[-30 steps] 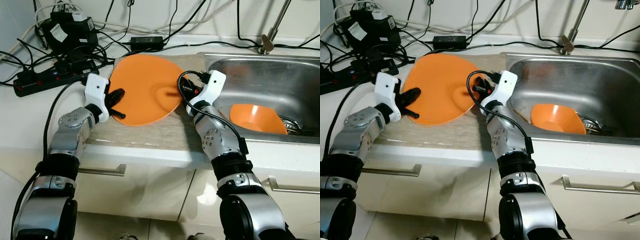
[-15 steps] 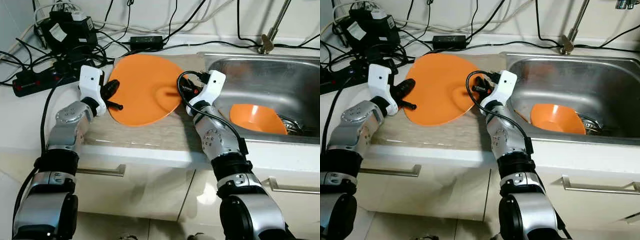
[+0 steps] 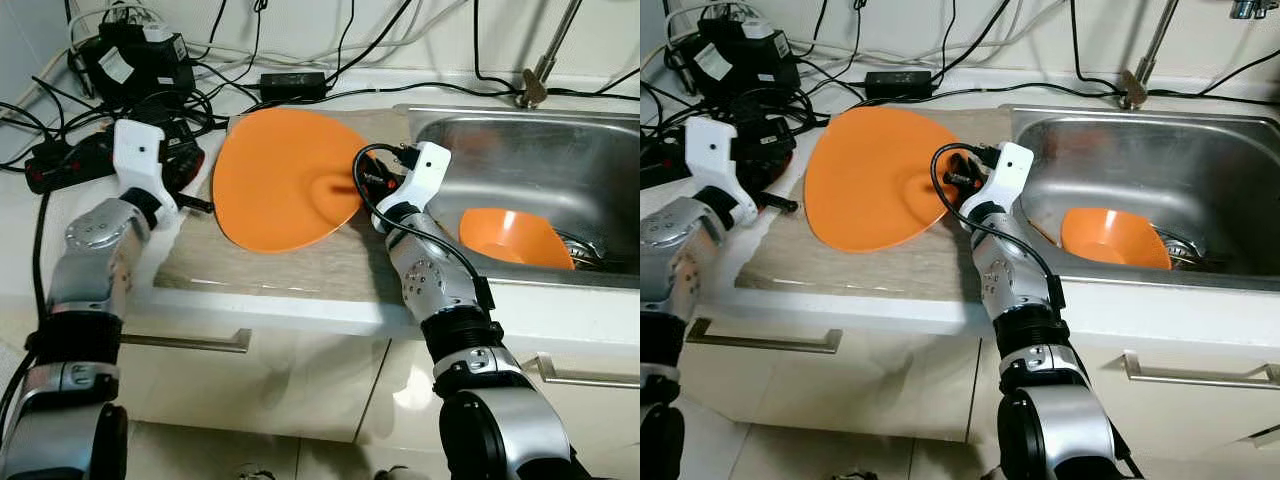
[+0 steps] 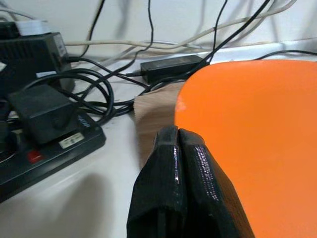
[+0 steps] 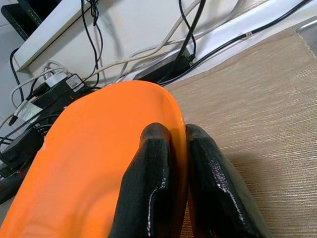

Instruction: Kitchen organization

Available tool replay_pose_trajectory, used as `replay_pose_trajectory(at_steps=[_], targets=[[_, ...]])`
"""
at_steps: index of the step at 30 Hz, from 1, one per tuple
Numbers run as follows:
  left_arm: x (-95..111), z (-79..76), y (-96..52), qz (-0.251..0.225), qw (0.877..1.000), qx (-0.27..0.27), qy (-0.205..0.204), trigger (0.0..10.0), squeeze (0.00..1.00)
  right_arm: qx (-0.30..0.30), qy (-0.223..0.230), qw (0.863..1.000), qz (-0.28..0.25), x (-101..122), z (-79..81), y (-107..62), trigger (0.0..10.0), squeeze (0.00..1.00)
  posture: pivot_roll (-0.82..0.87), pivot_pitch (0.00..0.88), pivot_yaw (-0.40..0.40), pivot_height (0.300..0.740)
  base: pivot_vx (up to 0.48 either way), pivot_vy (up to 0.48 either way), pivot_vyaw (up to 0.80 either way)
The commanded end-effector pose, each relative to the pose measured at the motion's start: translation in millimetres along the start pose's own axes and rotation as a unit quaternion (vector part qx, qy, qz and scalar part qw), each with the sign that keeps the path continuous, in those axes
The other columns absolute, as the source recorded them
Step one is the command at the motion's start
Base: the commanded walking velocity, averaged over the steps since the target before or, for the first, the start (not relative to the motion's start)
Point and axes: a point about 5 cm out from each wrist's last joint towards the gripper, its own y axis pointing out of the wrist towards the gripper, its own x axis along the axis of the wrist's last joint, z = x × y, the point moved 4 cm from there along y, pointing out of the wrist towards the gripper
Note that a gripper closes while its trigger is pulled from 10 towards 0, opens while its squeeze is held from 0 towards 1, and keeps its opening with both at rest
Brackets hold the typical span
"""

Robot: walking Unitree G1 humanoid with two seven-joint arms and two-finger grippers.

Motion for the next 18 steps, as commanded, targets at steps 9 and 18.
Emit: replay_pose_trajectory(at_steps=[9,18], targets=[[9.9,-5.0,-18.5,-0.013,1.000,0.011,-0.016,10.0,0.00,-0.004,-0.027,0.998,0.049,-25.5,-1.9,-3.8,0.0,0.00,0.02,0.011,0.024,0.715,0.000,0.000,0.00],[5.5,-15.6,-22.5,-0.009,0.999,0.012,-0.040,10.0,0.00,0.001,-0.041,0.998,0.043,-23.0,1.2,-1.6,0.0,0.00,0.03,0.008,0.019,0.715,0.000,0.000,0.00]])
